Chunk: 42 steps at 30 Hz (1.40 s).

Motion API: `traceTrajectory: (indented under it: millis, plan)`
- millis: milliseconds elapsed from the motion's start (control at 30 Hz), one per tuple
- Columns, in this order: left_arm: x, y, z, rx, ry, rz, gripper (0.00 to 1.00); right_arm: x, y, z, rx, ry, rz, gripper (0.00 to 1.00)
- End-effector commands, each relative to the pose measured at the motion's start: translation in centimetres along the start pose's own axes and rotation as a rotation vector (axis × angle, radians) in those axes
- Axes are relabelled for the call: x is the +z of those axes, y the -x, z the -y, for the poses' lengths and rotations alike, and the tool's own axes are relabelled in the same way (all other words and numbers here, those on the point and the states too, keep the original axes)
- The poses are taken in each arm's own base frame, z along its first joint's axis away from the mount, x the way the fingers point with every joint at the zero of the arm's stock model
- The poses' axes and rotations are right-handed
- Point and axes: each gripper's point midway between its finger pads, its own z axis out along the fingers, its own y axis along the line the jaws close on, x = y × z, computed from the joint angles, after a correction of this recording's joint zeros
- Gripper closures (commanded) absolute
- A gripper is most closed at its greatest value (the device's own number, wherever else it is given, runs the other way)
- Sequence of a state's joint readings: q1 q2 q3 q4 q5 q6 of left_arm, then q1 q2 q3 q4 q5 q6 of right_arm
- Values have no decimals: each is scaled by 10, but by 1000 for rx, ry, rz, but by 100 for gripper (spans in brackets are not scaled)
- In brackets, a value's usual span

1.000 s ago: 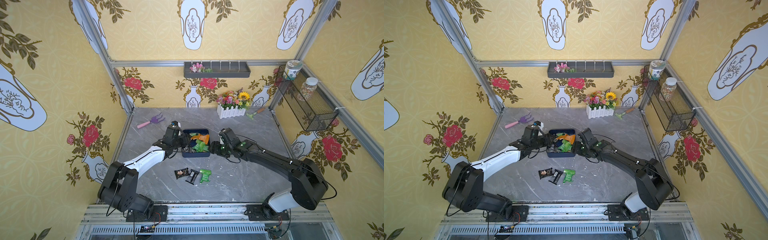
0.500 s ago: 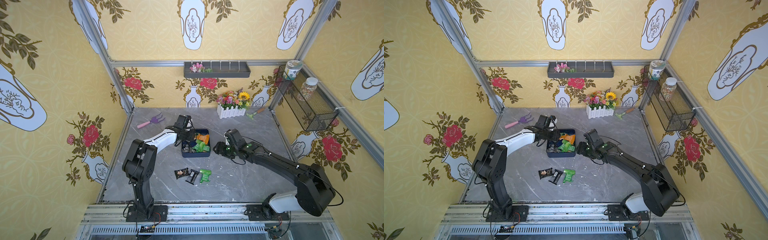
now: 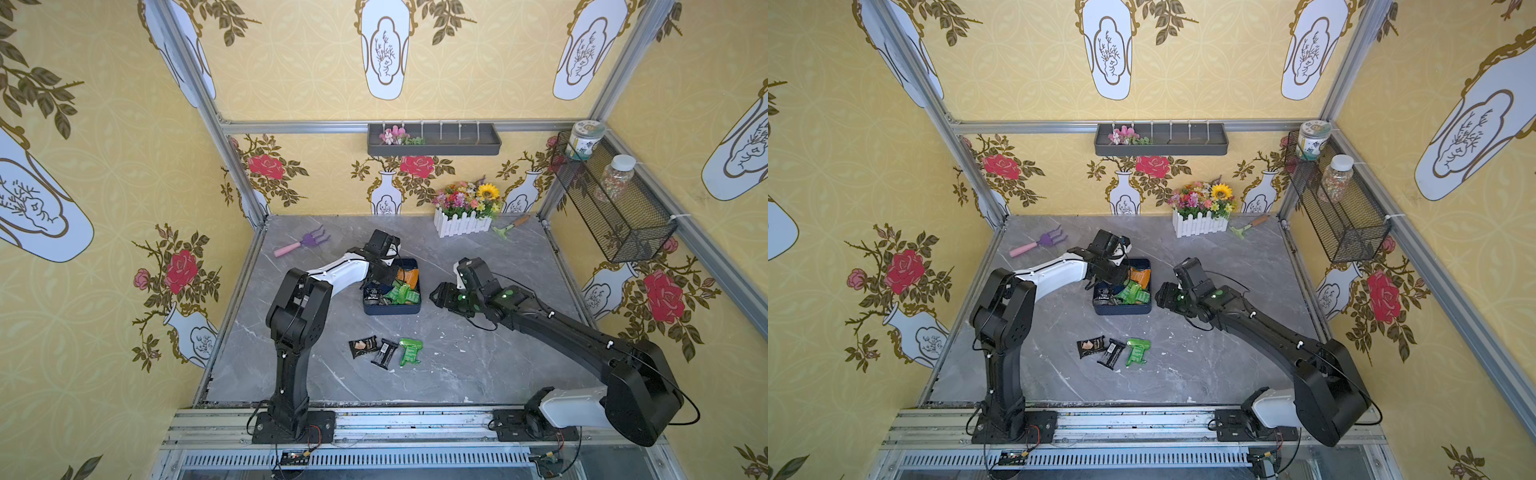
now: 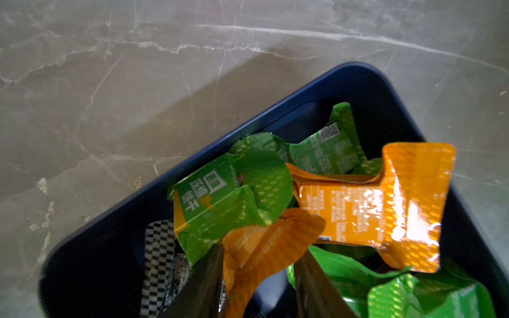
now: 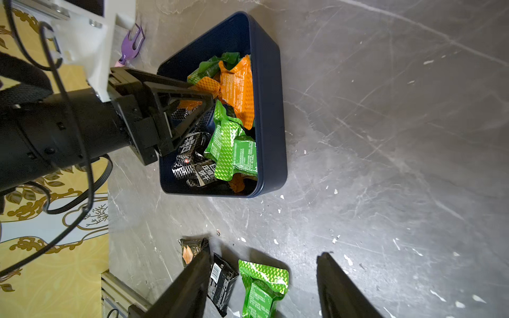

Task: Take the cookies out of the storage box
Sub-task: Pick up the cookie from the storage box.

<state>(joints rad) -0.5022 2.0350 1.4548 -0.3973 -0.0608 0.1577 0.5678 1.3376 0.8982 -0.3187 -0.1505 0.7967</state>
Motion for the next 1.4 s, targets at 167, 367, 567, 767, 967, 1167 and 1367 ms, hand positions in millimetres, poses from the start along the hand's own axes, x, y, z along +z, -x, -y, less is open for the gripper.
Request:
traceTrajectory:
  millis: [167,367,567,767,967,1167,1367]
  plan:
    - [-3,4,-3,13,16,3,73,-1,-1,6,-11,-21,1,35]
    - [-8,4,-10,26,56,3,100,-3,0,8,-12,-32,7,35]
    - [-33,16,-4,9,29,47,100,-8,0,8,-16,-35,12,34]
    - [-74,29,11,-108,-49,118,100,-14,0,10,-15,-40,27,34]
    - [-117,23,39,-200,-111,198,100,-22,1,16,-4,-57,53,34]
    - [-133,-10,86,-46,19,246,100,-34,4,34,29,-112,105,33]
    - [-126,-59,147,128,-6,213,100,-52,4,57,68,-193,163,33]
